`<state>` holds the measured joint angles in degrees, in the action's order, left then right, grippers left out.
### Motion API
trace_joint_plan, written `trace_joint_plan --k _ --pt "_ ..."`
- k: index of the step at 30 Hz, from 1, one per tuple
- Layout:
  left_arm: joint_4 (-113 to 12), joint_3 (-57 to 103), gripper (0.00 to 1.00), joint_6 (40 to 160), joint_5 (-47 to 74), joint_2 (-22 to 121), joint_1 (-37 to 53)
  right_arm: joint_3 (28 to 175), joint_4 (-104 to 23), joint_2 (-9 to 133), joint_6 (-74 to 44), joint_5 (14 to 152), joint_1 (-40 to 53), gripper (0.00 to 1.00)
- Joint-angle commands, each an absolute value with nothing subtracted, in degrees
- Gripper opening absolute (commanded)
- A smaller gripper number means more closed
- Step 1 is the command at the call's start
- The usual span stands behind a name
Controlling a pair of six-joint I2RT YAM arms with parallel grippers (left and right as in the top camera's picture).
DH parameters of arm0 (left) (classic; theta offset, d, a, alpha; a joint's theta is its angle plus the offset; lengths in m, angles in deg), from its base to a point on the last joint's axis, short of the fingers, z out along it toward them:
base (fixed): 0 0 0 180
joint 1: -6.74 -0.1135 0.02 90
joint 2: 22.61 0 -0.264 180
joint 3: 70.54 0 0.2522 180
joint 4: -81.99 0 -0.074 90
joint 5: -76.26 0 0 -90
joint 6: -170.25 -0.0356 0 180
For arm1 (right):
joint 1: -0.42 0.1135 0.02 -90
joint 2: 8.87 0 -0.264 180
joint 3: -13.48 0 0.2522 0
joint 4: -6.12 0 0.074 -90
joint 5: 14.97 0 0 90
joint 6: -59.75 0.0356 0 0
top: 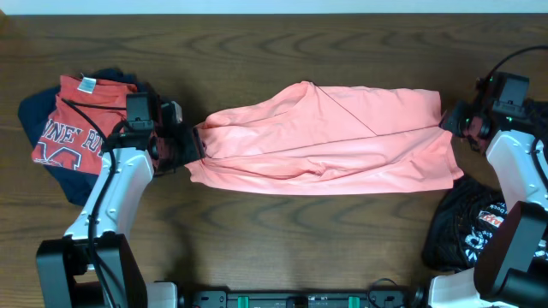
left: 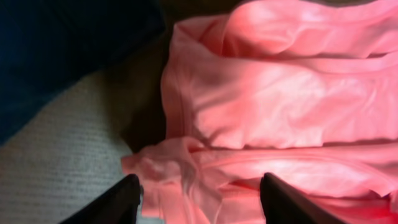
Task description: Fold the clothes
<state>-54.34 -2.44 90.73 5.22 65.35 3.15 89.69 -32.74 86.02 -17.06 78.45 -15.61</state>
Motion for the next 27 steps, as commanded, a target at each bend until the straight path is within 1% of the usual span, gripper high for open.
trace_joint_plan --k 1,4,7,9,12,14,15,19,20,21,26,27 --pt "-55.89 0.43 0.65 90.53 5.07 63.3 2.93 90.24 -33.68 83.18 -17.06 80.0 -15.33 0.59" --pt "-59.1 1.85 0.67 90.29 5.73 61.99 3.37 90.24 -35.43 81.17 -17.32 81.12 -15.31 0.59" --pt "-63.3 2.4 0.73 89.16 5.64 61.94 4.83 90.24 -36.88 79.47 -19.68 86.17 -15.31 0.56" --pt "-65.57 2.4 0.74 88.96 5.64 62.44 5.84 90.59 -38.34 79.14 -20.29 89.53 -15.31 0.52" --pt "-68.15 2.4 0.75 88.81 5.42 63.78 6.99 92.4 -42.54 79.58 -22.0 92.0 -15.2 0.51" --pt "-69.72 2.4 0.75 88.76 4.17 64.76 7.37 94.31 -44.81 80.1 -23.29 91.94 -15.15 0.52" --pt "-70.9 2.4 0.75 88.76 3.47 65.37 7.37 95.57 -45.79 80.52 -23.75 91.81 -15.15 0.56" --pt "-75.03 2.44 0.75 88.13 3.54 68.37 7.45 101.02 -48.31 83.25 -23.72 89.58 -15.15 0.6" --pt "-76.06 2.44 0.75 88.15 3.54 69.48 7.5 102.33 -48.61 84.28 -23.7 89.34 -15.15 0.63" --pt "-77.26 2.46 0.75 88.17 3.56 70.97 7.5 103.77 -48.57 85.63 -23.68 89.36 -15.15 0.65" --pt "-82.44 2.48 0.75 88.15 3.71 77.79 7.93 106.81 -44.85 91.25 -23.48 88.33 -15.15 0.66" --pt "-83.82 2.5 0.75 88.17 3.76 79.1 8.24 107.14 -43.52 92.84 -23.53 88.33 -15.13 0.68"
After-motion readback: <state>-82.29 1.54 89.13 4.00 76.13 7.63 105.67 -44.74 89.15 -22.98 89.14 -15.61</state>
